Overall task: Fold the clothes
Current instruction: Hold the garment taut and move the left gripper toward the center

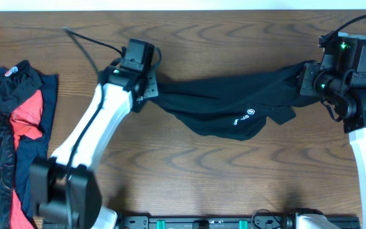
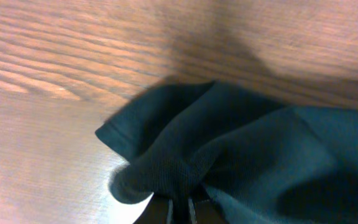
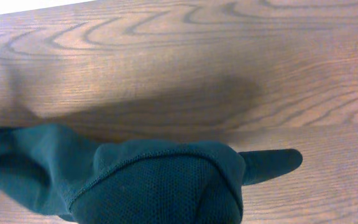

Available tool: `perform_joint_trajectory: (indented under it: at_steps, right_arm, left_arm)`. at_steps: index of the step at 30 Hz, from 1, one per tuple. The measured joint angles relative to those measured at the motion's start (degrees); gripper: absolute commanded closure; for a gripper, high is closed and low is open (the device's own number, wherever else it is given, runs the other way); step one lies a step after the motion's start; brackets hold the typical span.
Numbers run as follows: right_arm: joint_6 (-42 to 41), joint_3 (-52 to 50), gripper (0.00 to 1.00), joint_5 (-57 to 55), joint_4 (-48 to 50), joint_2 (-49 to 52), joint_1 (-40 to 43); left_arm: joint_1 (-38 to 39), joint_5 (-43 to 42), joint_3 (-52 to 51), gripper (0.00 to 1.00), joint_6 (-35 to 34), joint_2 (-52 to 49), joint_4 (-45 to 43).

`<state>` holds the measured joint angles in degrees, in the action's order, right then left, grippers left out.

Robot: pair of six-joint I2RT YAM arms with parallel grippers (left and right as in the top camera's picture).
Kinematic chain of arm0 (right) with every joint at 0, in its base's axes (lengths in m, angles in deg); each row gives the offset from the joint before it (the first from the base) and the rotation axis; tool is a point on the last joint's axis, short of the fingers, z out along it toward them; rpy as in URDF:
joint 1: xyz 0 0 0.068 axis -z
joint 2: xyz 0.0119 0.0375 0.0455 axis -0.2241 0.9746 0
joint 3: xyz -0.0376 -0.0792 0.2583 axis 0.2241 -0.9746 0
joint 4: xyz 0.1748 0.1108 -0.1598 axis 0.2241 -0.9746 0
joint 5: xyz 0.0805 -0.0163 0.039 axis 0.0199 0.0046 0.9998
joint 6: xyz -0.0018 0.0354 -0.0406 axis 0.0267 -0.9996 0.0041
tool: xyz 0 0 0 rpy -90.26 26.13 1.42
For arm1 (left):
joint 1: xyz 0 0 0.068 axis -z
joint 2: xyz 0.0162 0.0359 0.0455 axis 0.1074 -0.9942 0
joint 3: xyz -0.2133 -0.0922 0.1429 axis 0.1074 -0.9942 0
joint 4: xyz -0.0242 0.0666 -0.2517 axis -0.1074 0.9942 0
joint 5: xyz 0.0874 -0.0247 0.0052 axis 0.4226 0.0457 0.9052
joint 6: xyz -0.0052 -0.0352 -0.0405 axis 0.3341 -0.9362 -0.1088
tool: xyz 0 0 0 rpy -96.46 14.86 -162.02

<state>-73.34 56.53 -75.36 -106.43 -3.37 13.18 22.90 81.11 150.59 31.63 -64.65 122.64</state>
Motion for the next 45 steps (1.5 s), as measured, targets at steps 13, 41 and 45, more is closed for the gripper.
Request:
perform_joint_trajectory:
  at_steps: [13, 41, 45]
  right_arm:
    - [-0.4, 0.0, 0.99, 0.0, -2.4, 0.2, 0.0]
    - [-0.4, 0.0, 0.99, 1.2, -7.3, 0.2, 0.0]
    - [-0.6, 0.0, 0.99, 1.3, -7.3, 0.3, 0.0]
  left_arm:
    - [-3.2, -1.1, -0.2, 0.94, 1.0, -5.0, -21.6]
    - [-3.8, -10.1, -0.2, 0.32, 1.0, -6.3, -10.4]
    - [-0.3, -14.6, 0.0, 0.33, 0.9, -2.0, -4.6]
